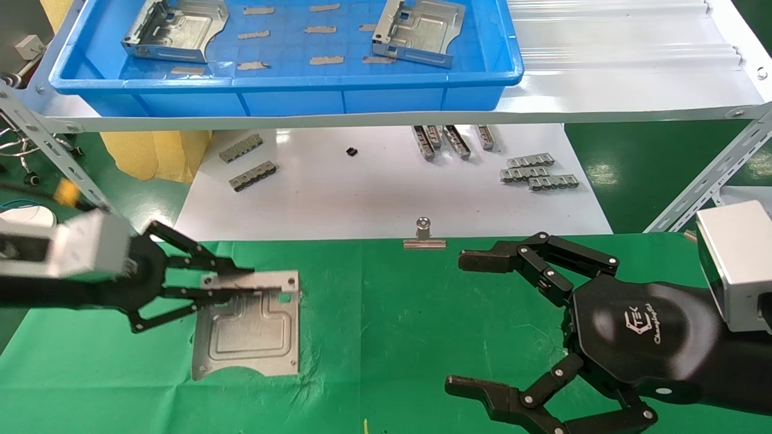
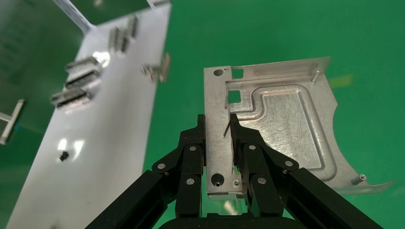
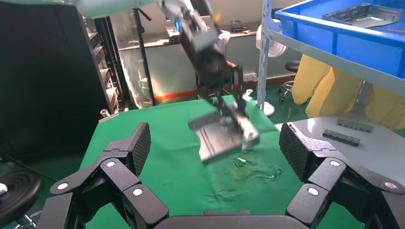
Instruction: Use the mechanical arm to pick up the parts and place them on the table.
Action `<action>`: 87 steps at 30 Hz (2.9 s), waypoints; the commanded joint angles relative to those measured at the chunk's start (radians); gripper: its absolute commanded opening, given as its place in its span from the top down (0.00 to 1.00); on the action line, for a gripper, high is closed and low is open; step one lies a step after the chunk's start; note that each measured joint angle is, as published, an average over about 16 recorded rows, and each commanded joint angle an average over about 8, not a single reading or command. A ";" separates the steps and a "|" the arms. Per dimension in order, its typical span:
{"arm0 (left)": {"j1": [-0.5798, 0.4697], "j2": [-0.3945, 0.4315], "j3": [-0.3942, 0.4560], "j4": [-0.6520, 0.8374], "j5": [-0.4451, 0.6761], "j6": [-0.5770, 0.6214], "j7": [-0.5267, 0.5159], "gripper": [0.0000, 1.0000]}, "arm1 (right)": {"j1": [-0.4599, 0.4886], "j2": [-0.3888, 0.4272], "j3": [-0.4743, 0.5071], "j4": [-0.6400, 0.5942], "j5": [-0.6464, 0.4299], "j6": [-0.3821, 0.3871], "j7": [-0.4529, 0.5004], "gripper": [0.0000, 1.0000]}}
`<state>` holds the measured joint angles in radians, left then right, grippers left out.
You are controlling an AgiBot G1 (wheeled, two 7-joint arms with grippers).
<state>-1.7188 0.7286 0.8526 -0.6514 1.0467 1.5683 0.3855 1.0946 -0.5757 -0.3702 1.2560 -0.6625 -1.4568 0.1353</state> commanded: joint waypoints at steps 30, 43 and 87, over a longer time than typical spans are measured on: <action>-0.008 0.265 0.071 0.569 0.111 -0.079 0.477 0.00 | 0.000 0.000 0.000 0.000 0.000 0.000 0.000 0.00; 0.000 0.245 -0.006 0.593 -0.016 0.029 0.343 0.00 | 0.000 0.000 0.000 0.000 0.000 0.000 0.000 0.00; 0.320 0.065 -0.291 -0.004 -0.184 -0.016 -0.130 0.00 | 0.000 0.000 -0.001 0.000 0.000 0.000 0.000 0.00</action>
<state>-1.3993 0.7935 0.5619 -0.6551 0.8630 1.5525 0.2560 1.0945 -0.5755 -0.3707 1.2557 -0.6622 -1.4566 0.1350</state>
